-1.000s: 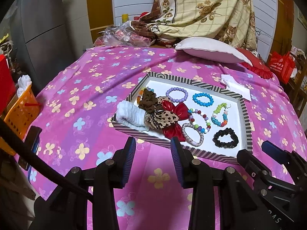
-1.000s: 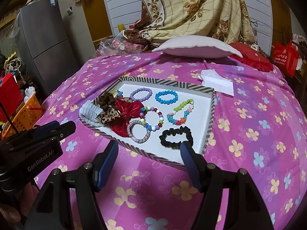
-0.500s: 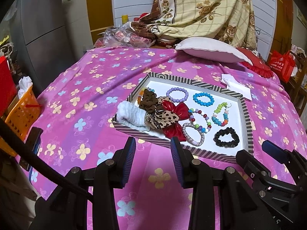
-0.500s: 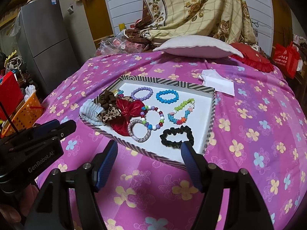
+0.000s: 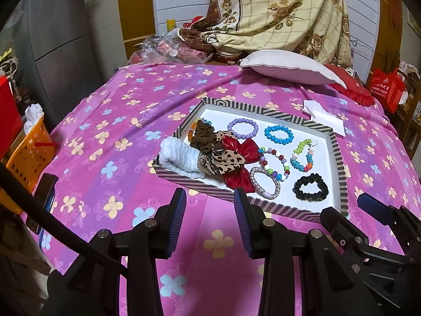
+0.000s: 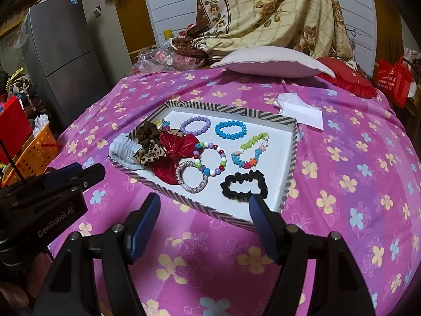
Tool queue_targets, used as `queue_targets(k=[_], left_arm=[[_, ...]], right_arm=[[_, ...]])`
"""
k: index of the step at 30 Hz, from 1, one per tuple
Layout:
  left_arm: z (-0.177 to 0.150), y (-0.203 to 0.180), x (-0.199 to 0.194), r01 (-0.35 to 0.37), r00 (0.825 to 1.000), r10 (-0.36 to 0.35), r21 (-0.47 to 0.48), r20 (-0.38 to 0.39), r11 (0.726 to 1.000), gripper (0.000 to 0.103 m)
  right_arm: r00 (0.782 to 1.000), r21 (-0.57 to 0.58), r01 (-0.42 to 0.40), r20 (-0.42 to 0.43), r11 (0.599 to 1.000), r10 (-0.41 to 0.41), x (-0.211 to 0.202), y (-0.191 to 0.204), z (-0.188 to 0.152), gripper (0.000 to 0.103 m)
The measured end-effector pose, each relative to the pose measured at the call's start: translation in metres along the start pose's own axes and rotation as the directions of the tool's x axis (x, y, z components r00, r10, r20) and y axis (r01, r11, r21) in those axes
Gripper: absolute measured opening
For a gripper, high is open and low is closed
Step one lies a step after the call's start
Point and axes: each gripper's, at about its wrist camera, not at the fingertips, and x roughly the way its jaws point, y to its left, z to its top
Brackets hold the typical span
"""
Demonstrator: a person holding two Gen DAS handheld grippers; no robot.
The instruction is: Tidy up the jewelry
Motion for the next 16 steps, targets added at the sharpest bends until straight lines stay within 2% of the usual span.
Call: queue_targets(k=[12, 16], left_arm=[[-0.002, 0.002, -0.001, 0.021, 1.0, -0.02, -0.002, 0.024, 1.0, 0.043], [-0.002, 0.008, 0.001, 0.006, 1.0, -0.006, 0.002, 0.021, 1.0, 0.043]], right_arm=[[1.0, 0.003, -0.004, -0.001, 1.0, 0.004, 0.001, -0.001, -0.001, 0.073], [0.999, 0.01, 0.033, 0.005, 0.999, -0.033, -0.001, -0.015, -0.002, 0.074]])
